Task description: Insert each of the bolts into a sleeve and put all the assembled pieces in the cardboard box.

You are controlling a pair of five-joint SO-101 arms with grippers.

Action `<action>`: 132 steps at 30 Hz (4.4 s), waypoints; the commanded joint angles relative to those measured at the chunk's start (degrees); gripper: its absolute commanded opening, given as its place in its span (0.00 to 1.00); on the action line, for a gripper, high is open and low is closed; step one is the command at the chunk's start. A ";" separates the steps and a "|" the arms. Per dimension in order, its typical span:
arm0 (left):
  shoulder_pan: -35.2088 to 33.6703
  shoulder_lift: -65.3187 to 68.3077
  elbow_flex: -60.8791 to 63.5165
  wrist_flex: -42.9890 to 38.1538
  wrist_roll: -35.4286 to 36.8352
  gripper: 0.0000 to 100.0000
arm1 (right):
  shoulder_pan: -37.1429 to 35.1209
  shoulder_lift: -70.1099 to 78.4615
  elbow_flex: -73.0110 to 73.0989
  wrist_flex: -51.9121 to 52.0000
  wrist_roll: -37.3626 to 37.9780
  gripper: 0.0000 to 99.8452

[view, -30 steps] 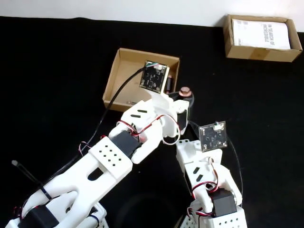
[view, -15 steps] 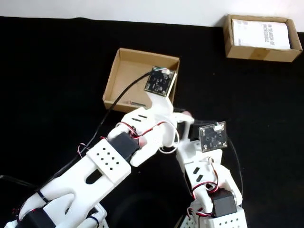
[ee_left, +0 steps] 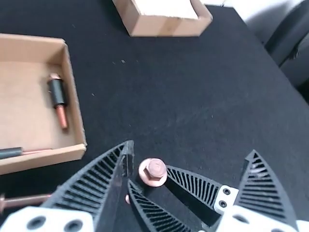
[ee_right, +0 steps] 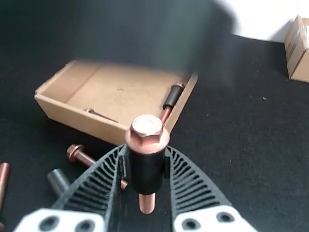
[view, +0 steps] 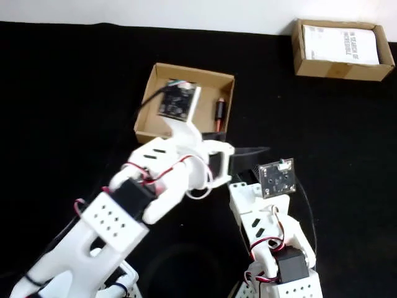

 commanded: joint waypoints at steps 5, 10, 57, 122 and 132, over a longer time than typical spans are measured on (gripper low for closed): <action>-5.58 -10.68 -2.24 5.36 0.00 0.35 | 2.68 0.31 -10.51 -0.84 -0.35 0.01; -16.40 -18.15 -2.24 7.21 0.18 0.26 | 7.43 13.32 -27.30 2.15 -0.35 0.01; -72.48 -57.80 54.73 6.95 0.26 0.01 | -7.16 125.49 -93.67 -4.62 38.33 0.20; -70.55 -57.45 56.13 19.60 -0.09 0.01 | -22.29 127.60 -83.91 16.92 16.62 0.01; -70.46 -57.36 50.86 21.10 0.09 0.01 | -18.68 103.52 -86.20 26.95 16.35 0.01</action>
